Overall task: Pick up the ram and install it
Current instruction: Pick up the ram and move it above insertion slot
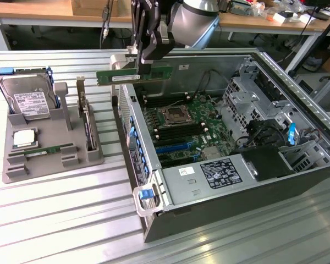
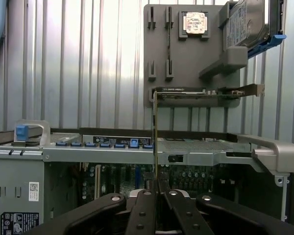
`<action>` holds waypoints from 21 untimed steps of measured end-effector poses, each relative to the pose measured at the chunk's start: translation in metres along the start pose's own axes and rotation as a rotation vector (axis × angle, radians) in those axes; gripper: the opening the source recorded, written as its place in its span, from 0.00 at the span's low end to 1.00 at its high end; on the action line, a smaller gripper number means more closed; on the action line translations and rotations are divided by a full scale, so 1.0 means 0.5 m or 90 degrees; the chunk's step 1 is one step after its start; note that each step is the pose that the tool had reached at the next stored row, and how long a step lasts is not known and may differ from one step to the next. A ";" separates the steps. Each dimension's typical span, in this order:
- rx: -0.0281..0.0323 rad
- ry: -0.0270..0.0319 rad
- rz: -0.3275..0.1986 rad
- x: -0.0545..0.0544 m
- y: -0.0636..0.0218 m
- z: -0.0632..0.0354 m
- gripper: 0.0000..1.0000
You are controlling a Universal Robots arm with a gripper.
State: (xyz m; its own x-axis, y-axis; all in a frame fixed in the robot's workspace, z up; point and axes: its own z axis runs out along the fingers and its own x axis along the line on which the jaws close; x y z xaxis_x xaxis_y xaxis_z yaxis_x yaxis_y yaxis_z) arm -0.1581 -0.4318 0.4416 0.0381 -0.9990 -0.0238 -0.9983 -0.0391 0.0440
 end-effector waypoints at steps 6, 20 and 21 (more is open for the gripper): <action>0.0000 0.0000 0.000 0.001 -0.012 0.001 0.12; 0.0000 0.0000 0.000 0.002 -0.044 0.005 0.12; 0.0000 0.0000 0.000 0.002 -0.046 0.005 0.12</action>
State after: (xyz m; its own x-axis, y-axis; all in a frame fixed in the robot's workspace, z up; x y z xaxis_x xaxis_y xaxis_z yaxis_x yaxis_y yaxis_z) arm -0.1353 -0.4319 0.4382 0.0381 -0.9990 -0.0239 -0.9983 -0.0391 0.0440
